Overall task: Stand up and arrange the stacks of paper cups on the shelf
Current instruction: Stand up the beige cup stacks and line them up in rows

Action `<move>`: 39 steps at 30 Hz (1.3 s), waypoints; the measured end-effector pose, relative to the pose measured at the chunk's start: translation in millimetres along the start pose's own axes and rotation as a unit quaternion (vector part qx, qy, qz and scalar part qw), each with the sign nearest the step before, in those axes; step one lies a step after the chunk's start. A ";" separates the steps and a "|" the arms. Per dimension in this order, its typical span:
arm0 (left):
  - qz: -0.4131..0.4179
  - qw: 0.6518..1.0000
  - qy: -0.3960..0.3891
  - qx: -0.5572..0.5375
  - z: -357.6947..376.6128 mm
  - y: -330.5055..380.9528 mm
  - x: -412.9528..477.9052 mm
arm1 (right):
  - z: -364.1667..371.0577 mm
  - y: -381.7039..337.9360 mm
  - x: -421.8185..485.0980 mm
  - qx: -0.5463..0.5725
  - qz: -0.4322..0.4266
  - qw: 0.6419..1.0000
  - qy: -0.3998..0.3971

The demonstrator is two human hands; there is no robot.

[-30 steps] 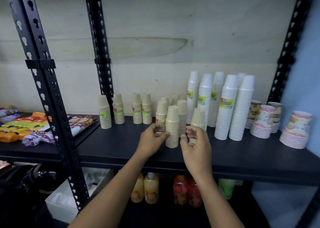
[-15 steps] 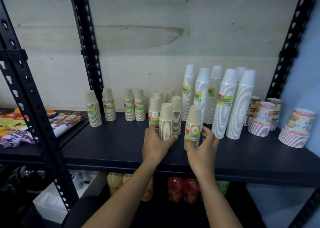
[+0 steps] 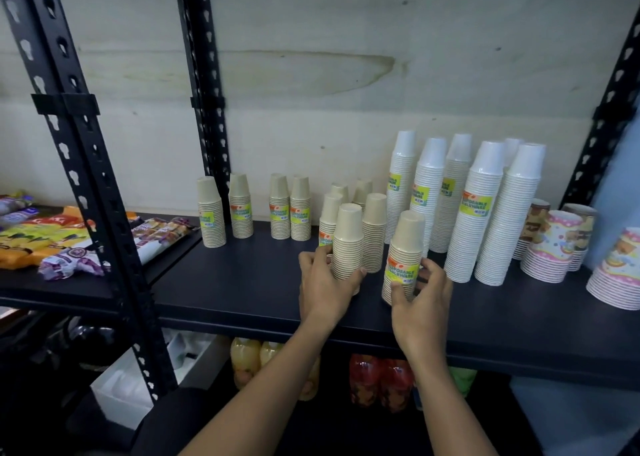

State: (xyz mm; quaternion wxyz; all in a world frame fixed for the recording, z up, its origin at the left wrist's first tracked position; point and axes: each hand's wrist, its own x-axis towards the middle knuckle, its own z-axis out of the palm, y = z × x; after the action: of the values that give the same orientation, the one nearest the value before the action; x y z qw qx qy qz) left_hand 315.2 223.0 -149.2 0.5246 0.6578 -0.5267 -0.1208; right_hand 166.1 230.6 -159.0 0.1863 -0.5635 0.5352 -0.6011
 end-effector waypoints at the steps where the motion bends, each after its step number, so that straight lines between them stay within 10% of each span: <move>1: 0.002 1.000 0.005 -0.003 -6.0 -1.1 1.0 | 2.3 -3.9 -2.8 0.010 -0.007 1.000 -0.004; 19: -0.059 0.996 0.063 -0.017 -132.4 -71.4 79.4 | 155.1 -70.6 -30.4 0.038 -0.065 0.985 -0.155; 39: -0.052 0.997 -0.015 -0.052 -95.0 -100.5 149.9 | 234.6 -60.6 27.7 -0.036 0.022 0.992 -0.116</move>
State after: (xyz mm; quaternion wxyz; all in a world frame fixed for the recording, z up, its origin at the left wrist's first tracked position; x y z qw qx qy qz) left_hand 502.0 143.0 -132.4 0.5427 0.6545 -0.4927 -0.1851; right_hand 386.6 127.7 -142.8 0.2401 -0.6233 0.5436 -0.5082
